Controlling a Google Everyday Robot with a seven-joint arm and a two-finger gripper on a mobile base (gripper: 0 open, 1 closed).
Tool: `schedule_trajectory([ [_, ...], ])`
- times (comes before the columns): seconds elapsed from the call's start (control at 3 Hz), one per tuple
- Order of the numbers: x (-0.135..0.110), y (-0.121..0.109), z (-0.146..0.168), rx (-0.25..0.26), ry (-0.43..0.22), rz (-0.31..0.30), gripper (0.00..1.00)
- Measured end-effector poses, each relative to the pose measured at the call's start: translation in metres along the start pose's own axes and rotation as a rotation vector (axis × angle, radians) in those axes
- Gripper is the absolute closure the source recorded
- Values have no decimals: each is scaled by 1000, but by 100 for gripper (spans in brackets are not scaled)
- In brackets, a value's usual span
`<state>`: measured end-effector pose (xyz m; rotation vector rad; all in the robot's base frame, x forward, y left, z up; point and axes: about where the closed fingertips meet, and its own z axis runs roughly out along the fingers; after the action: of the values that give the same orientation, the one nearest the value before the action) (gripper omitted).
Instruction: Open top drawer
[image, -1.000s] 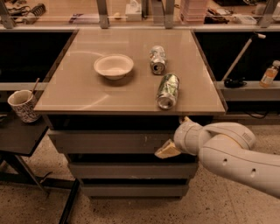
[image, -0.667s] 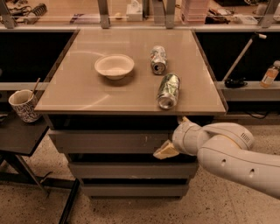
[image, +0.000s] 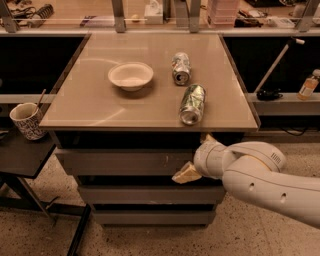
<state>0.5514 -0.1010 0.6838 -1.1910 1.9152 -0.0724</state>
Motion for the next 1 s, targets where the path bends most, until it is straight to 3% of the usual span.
schedule_trajectory([
  [0.67,-9,9,5,-14,-23,1,0],
  [1.0,13,16,32,-71,65,43,0],
])
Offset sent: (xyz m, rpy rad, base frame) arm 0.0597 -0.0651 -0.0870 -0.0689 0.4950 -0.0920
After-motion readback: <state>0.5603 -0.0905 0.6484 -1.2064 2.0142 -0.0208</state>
